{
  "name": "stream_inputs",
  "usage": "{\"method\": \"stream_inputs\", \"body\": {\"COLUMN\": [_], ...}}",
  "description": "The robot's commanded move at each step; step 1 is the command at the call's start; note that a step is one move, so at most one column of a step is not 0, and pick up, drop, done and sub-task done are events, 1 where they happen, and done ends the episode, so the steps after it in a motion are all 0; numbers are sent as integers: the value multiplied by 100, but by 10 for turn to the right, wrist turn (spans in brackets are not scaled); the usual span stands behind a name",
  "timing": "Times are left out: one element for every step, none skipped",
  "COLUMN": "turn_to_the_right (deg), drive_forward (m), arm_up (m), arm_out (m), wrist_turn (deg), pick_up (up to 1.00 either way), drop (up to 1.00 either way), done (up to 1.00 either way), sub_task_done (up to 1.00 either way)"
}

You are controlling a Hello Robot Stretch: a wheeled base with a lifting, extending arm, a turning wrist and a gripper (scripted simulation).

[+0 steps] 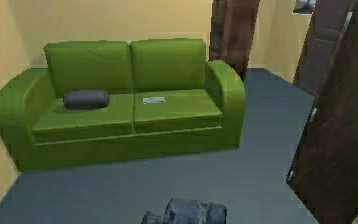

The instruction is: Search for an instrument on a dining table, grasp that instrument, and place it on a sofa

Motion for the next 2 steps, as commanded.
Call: {"method": "stream_inputs", "body": {"turn_to_the_right": [-150,0], "drive_forward": [0,100], "arm_up": [0,0], "arm_out": [0,0], "wrist_turn": [0,0], "pick_up": [0,0], "drop": [0,0], "done": [0,0], "sub_task_done": [0,0]}}
